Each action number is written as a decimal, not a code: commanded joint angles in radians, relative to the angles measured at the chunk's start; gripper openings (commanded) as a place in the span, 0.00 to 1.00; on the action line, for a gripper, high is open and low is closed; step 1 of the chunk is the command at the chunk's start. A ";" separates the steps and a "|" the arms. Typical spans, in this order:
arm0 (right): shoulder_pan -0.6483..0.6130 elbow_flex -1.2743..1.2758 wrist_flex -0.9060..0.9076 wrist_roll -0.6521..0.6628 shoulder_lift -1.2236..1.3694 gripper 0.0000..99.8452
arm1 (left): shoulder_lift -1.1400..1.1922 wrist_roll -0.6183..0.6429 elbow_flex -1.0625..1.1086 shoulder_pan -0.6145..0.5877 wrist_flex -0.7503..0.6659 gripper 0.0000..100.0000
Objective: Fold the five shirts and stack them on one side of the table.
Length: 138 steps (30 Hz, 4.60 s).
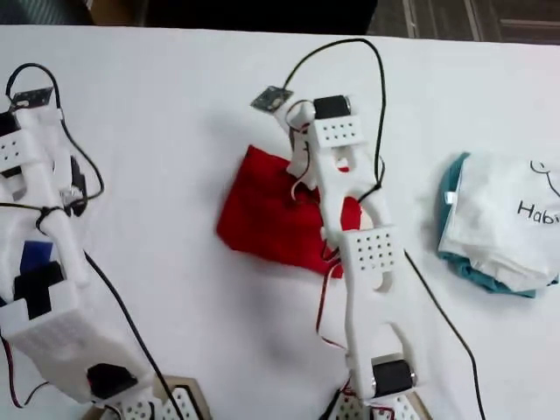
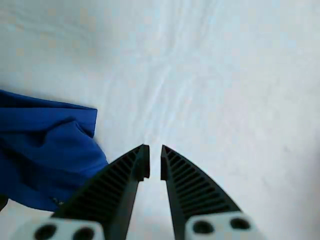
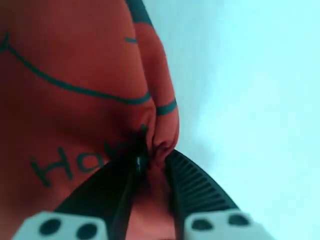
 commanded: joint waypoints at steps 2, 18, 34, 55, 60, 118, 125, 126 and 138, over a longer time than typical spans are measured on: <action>0.013 -0.014 0.008 -0.025 -0.093 0.11 | -0.068 -0.003 -0.010 0.018 -0.014 0.07; -0.061 -0.006 0.007 0.173 -0.119 0.33 | -0.066 -0.003 -0.010 0.020 -0.017 0.07; -0.056 0.037 0.004 0.167 -0.041 0.33 | -0.069 -0.002 -0.010 0.017 -0.017 0.07; -0.053 0.115 0.012 0.173 0.016 0.02 | -0.071 0.000 -0.010 0.017 -0.011 0.07; -0.038 0.245 0.012 0.166 -0.136 0.02 | -0.071 0.000 -0.010 0.020 -0.017 0.07; 0.509 0.683 -0.024 -0.264 -0.915 0.02 | -0.061 0.000 -0.002 0.060 -0.038 0.07; 0.392 0.678 -0.016 -0.272 -0.921 0.02 | -0.061 0.002 -0.002 0.060 -0.034 0.07; 0.383 0.674 -0.016 -0.272 -0.921 0.02 | -0.061 0.002 -0.002 0.060 -0.032 0.07; 0.481 0.652 -0.018 -0.264 -1.007 0.02 | -0.061 0.002 -0.001 0.060 -0.038 0.07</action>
